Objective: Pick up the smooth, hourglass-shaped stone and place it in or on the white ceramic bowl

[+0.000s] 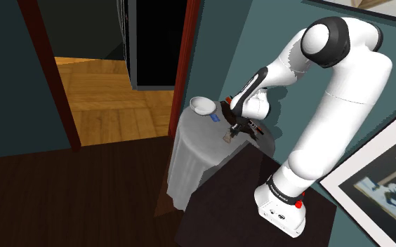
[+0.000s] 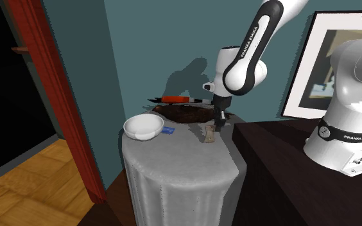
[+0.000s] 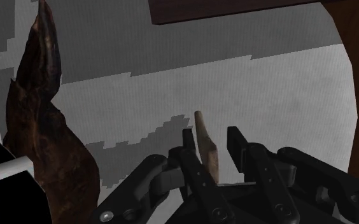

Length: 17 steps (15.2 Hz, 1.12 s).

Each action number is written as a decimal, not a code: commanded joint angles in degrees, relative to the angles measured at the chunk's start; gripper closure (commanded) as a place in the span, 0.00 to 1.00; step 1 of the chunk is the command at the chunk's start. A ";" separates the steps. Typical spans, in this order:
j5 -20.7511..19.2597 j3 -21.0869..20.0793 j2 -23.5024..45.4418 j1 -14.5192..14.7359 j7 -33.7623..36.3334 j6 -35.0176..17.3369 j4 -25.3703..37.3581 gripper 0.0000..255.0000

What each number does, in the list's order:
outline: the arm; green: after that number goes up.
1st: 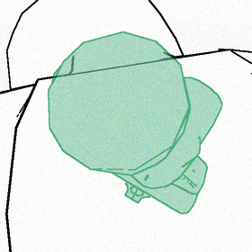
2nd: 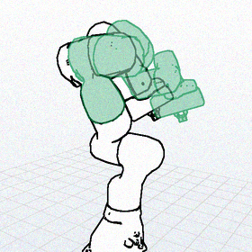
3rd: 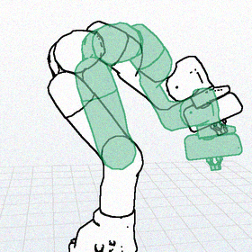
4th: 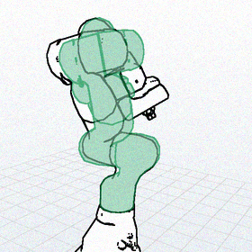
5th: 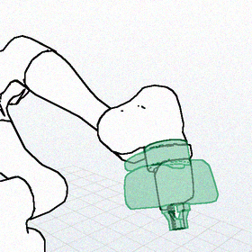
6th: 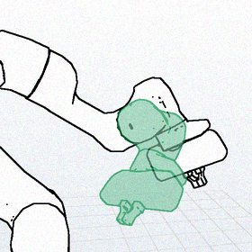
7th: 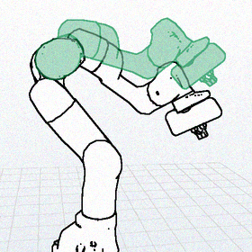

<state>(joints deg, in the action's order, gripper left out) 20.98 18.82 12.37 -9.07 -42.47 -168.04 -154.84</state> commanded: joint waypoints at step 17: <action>-16.40 9.06 -10.11 5.40 12.08 7.33 -1.71 1.00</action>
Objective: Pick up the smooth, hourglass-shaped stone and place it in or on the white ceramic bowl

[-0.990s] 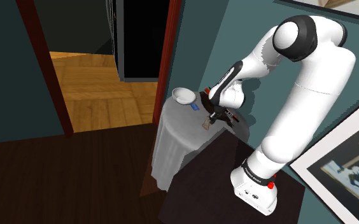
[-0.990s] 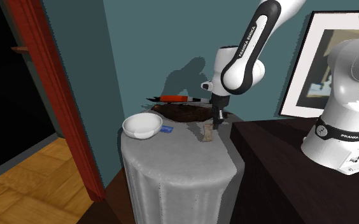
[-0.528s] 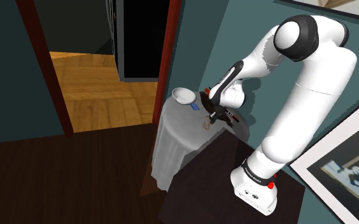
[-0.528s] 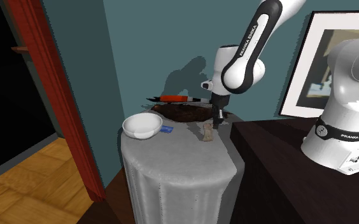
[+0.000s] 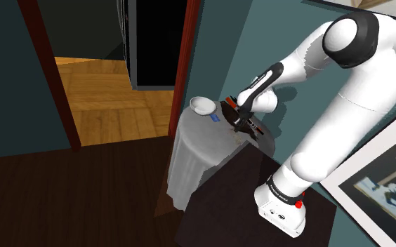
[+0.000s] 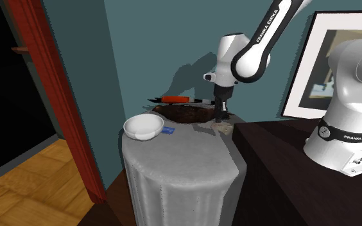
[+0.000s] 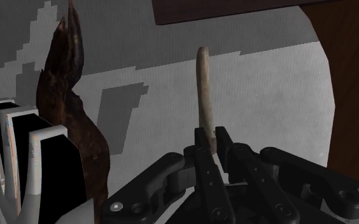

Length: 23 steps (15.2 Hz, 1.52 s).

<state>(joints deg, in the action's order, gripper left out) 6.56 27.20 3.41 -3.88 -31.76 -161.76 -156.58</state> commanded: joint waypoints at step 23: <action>-9.54 -0.14 -8.44 0.66 9.22 21.03 13.56 1.00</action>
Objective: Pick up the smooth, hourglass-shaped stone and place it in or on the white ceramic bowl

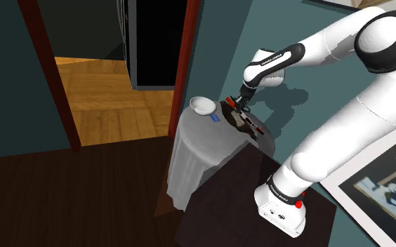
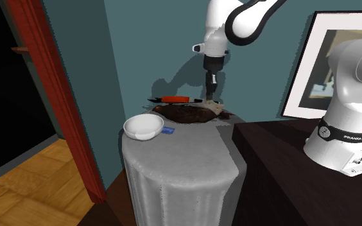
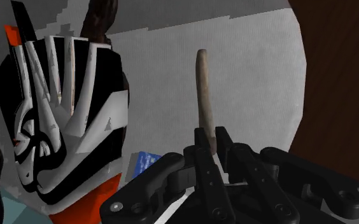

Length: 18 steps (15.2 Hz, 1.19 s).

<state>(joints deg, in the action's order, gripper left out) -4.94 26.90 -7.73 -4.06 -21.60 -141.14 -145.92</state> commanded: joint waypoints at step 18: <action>18.57 -4.56 39.35 -3.23 -6.05 20.94 56.96 1.00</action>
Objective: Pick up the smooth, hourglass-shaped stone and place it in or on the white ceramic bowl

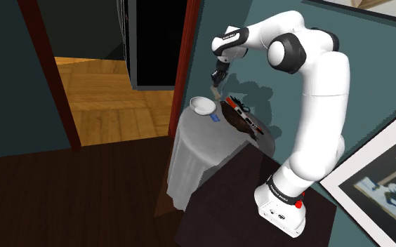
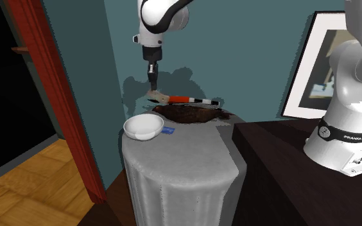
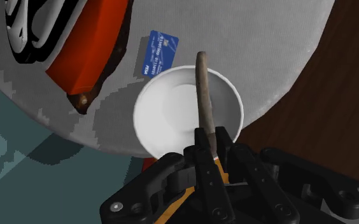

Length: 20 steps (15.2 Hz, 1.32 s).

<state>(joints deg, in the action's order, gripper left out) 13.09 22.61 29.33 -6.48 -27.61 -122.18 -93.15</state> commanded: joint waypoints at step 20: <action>3.77 -2.73 13.09 -2.98 -1.15 -4.65 8.09 1.00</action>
<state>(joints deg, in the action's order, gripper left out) 16.71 19.96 42.25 -9.41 -28.53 -126.05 -84.45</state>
